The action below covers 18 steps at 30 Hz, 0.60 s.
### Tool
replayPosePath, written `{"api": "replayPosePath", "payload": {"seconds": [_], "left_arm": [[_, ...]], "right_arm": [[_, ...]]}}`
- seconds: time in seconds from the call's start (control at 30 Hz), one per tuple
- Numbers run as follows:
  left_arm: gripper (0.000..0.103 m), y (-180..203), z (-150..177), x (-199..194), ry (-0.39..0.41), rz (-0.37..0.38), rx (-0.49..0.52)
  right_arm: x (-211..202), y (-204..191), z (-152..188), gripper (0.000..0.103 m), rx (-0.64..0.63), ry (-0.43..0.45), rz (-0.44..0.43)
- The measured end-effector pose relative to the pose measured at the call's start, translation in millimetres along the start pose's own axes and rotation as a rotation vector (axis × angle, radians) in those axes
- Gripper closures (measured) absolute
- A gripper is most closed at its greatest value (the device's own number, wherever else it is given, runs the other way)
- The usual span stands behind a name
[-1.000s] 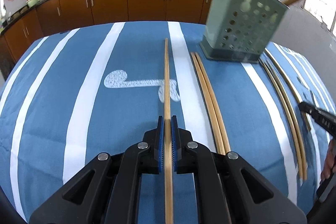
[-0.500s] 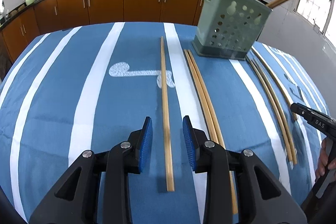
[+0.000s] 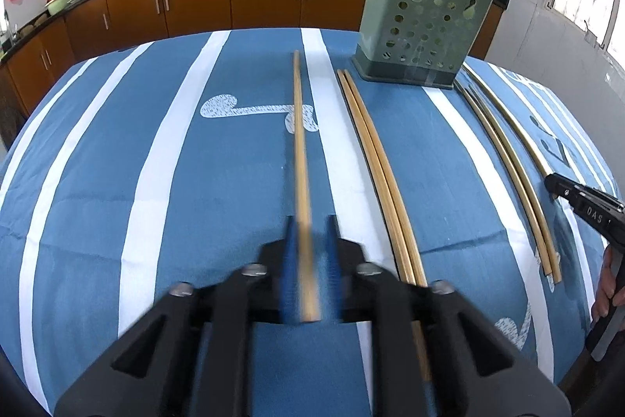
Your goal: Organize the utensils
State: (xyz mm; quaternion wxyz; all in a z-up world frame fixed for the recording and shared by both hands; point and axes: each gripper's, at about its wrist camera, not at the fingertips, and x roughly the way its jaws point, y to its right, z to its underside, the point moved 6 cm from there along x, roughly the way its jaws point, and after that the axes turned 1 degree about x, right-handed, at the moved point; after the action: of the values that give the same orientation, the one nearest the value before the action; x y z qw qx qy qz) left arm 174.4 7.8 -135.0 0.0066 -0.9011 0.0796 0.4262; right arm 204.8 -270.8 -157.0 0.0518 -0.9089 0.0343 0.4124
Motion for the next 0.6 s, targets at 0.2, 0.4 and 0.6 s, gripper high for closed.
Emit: {"api": "replayPosePath", "payload": {"seconds": [0.2, 0.4, 0.6], "left_arm": [[0.096, 0.5, -0.5, -1.6, -0.006, -0.014, 0.027], [0.096, -4.0, -16.8, -26.2, 0.070, 0.005, 0.004], [0.096, -8.6, -34.7, -48.6, 0.149, 0.022, -0.027]], "right_arm": [[-7.5, 4.9, -4.8, 0.096, 0.030, 0.026, -0.022], [-41.3, 10.9, -24.8, 0.096, 0.047, 0.146, -0.047], [-60.3, 16.0, -38.0, 0.096, 0.069, 0.224, -0.062]]}}
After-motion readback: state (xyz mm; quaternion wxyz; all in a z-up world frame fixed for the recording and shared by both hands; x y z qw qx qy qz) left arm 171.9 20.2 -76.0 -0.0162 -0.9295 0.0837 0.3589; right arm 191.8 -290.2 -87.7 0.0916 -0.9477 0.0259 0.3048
